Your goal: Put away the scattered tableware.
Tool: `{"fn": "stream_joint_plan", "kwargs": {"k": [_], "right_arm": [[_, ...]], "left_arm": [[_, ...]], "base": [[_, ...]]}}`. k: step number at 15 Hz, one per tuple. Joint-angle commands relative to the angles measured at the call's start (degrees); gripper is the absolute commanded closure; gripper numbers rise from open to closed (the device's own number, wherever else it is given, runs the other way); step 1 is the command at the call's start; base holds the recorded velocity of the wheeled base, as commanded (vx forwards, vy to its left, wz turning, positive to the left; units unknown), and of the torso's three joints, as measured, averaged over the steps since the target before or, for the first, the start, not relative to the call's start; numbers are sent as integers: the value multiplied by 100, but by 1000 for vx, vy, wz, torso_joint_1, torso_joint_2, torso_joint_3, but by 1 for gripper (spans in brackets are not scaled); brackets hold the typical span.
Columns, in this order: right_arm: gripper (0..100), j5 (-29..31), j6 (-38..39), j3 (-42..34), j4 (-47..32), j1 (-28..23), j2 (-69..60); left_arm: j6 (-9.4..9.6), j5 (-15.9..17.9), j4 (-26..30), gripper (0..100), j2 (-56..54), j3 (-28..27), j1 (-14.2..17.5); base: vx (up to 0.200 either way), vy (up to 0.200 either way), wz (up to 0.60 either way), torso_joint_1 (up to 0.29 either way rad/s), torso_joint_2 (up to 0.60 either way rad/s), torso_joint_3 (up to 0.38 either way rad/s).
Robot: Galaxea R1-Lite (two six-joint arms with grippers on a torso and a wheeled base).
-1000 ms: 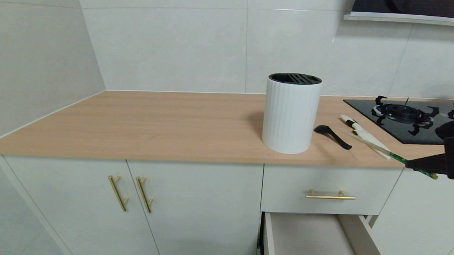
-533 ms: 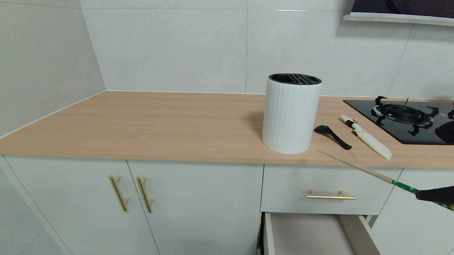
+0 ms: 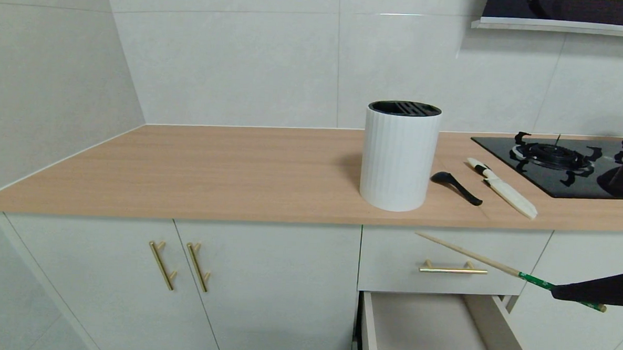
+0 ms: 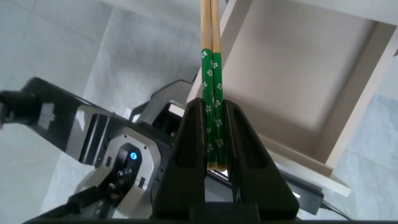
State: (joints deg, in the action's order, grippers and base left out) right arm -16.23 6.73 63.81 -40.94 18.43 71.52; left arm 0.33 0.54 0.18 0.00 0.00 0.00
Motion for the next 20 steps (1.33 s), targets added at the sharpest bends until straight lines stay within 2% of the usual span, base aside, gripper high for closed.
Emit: {"fn": "stream_joint_plan", "kwargs": {"k": [1,6,15,20], "right_arm": [[100,-3,-14,-52,7,11,143],[100,-74,-128,-123,59,20,231],[100,-100,-128,-167,112,20,318],[100,-91,-137,-193,200,11,503]], "left_arm": [[2,-1,-1,0,0,0,0],[2,-1,-1,0,0,0,0],[2,-1,-1,0,0,0,0],[2,-1,-1,0,0,0,0]], "base": [[0,0,0,0,0,0],[0,0,0,-114,302,187],[0,0,0,-137,450,318],[0,0,0,-26,122,81]]}}
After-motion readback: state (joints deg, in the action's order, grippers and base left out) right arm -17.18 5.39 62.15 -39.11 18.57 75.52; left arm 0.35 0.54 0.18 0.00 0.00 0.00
